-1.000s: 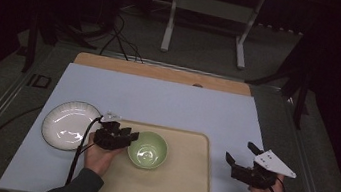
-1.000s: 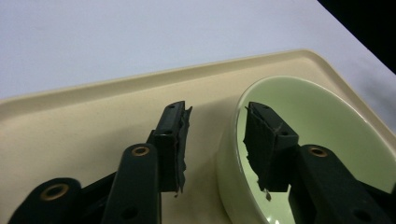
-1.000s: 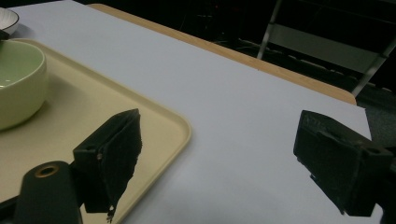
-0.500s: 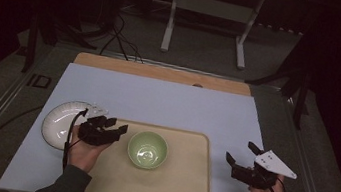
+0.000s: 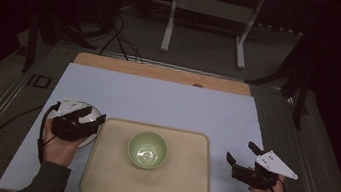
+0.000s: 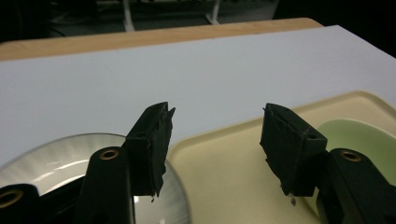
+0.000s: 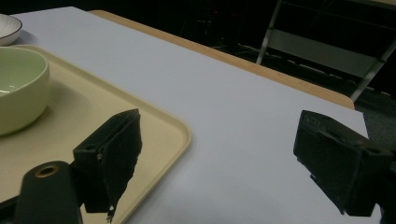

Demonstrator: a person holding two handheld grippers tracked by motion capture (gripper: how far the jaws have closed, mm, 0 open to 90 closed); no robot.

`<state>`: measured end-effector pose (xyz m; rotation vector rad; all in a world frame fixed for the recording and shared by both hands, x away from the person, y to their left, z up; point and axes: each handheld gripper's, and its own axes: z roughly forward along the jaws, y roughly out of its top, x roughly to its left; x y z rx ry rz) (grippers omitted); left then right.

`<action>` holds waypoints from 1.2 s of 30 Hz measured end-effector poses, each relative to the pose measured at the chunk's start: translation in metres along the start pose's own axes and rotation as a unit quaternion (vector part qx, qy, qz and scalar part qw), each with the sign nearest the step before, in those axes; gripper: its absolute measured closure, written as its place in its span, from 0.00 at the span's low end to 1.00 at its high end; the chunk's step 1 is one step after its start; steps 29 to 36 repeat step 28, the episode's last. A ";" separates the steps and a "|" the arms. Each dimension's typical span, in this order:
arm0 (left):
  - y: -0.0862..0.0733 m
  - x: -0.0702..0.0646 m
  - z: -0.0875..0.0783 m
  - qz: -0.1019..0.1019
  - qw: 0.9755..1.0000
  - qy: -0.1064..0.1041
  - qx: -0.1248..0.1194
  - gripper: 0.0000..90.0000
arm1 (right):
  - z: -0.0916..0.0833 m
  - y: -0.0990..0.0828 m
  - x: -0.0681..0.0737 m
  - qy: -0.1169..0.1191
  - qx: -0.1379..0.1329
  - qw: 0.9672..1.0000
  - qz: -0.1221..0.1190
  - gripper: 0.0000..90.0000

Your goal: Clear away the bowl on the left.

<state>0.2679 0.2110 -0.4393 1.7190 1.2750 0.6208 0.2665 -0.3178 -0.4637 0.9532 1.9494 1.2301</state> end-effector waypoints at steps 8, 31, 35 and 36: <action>-0.003 0.020 -0.019 0.007 0.999 0.030 -0.022 0.45 | -0.001 0.000 0.000 -0.001 0.000 1.000 0.001 0.16; -0.029 0.057 -0.024 -0.025 0.994 0.086 -0.057 0.42 | -0.003 -0.001 -0.002 -0.003 -0.007 1.000 0.013 0.16; -0.029 0.057 -0.024 -0.025 0.994 0.086 -0.057 0.42 | -0.003 -0.001 -0.002 -0.003 -0.007 1.000 0.013 0.16; -0.029 0.057 -0.024 -0.025 0.994 0.086 -0.057 0.42 | -0.003 -0.001 -0.002 -0.003 -0.007 1.000 0.013 0.16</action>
